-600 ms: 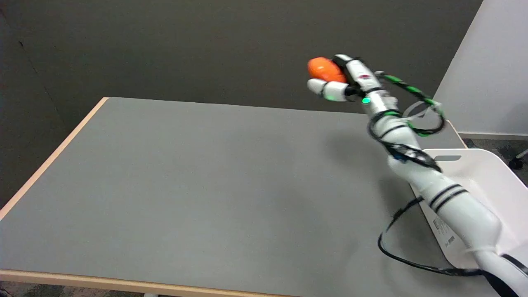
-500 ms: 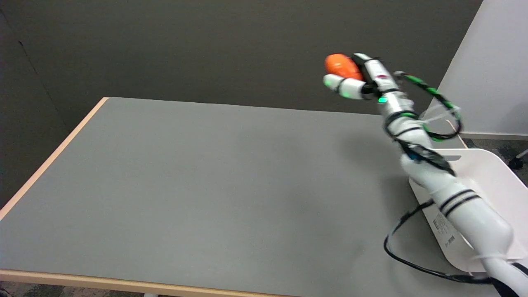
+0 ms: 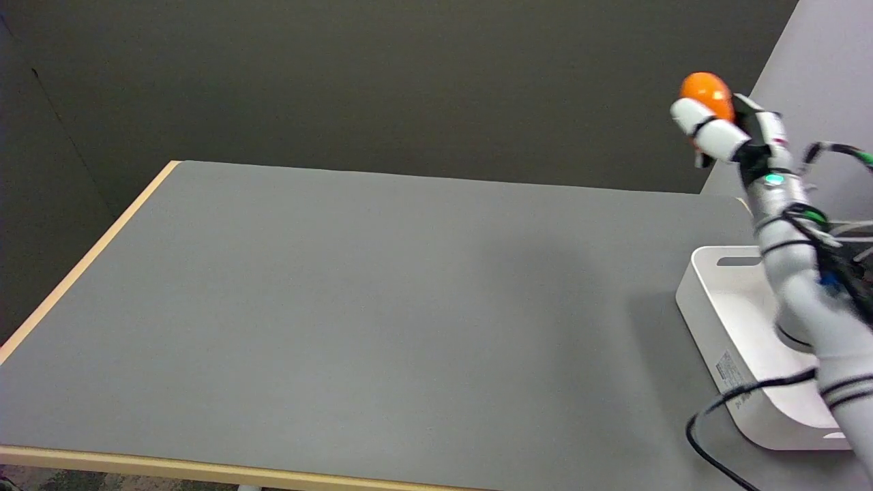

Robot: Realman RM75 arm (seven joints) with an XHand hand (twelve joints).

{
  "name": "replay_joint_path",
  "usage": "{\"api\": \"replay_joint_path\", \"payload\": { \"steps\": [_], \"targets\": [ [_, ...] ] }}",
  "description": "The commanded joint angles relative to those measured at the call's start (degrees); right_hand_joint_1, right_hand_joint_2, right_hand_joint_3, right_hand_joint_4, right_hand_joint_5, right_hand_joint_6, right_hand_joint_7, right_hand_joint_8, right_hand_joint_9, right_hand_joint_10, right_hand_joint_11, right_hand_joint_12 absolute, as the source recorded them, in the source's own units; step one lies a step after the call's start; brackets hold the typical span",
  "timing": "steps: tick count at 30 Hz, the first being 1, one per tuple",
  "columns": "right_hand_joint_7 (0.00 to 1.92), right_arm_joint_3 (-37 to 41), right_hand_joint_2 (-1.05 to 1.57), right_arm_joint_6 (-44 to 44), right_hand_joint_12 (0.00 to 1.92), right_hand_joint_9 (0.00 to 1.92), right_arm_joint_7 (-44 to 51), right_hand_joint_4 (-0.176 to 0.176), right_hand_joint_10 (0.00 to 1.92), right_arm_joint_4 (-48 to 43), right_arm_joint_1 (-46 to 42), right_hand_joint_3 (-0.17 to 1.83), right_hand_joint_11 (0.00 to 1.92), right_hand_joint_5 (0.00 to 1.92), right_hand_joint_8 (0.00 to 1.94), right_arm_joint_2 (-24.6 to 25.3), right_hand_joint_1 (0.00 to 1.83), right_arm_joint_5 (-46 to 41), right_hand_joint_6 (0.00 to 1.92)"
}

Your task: Place mango into white box.

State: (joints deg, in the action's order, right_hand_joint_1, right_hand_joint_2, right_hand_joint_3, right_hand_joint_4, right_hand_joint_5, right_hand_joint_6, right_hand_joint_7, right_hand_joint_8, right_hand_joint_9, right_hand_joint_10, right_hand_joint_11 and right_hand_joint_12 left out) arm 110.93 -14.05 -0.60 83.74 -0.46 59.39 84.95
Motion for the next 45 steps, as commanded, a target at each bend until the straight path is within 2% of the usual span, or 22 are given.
{"api": "replay_joint_path", "payload": {
  "steps": [1,4,10,15,18,29,31,33,38,41,45],
  "targets": [
    [0.62,24.8,0.94,4.5,1.92,0.93,-7.9,0.08,1.92,27.3,-26.5,0.53,1.02,0.83,1.94,15.6,1.0,-11.1,1.34],
    [0.68,25.7,0.93,7.7,1.92,0.96,-16.3,0.079,1.92,26.9,-27.8,0.54,1.06,0.84,1.94,20.7,1.0,-10.5,1.34],
    [0.77,28.6,0.93,6.3,1.92,1.03,-16.1,0.077,1.92,24.8,-27.9,0.55,1.12,0.84,1.94,27.6,1.01,-6.5,1.33],
    [0.78,31.0,0.92,4.6,1.92,1.04,-16.1,0.072,1.92,22.0,-29.1,0.56,1.13,0.84,1.94,30.0,1.01,0.1,1.33],
    [0.78,31.1,0.92,0.7,1.92,1.05,-16.1,0.055,1.92,21.0,-29.9,0.56,1.13,0.85,1.94,31.5,1.02,4.6,1.33],
    [0.82,30.7,0.92,-0.1,1.92,1.1,-16.1,0.029,1.92,17.5,-30.1,0.56,1.16,0.85,1.94,31.4,1.03,7.1,1.33],
    [0.82,30.4,0.92,0.1,1.92,1.1,-16.1,0.036,1.92,17.5,-30.1,0.56,1.16,0.85,1.94,31.0,1.03,7.5,1.33],
    [0.85,29.8,0.91,0.6,1.92,1.11,-16.2,0.089,1.92,17.5,-29.7,0.57,1.16,0.85,1.94,30.4,1.0,7.8,1.33],
    [0.88,27.9,0.91,4.6,1.92,1.13,-16.2,0.144,1.92,20.7,-28.3,0.58,1.16,0.85,1.94,27.6,0.98,10.1,1.33],
    [0.91,26.9,0.91,6.8,1.92,1.14,-16.2,0.157,1.92,22.7,-27.2,0.58,1.16,0.84,1.94,25.7,0.98,13.1,1.34],
    [0.92,25.5,0.91,8.7,1.92,1.15,-16.1,0.155,1.92,23.2,-26.2,0.58,1.16,0.84,1.94,23.8,0.98,13.6,1.34]
  ]
}}
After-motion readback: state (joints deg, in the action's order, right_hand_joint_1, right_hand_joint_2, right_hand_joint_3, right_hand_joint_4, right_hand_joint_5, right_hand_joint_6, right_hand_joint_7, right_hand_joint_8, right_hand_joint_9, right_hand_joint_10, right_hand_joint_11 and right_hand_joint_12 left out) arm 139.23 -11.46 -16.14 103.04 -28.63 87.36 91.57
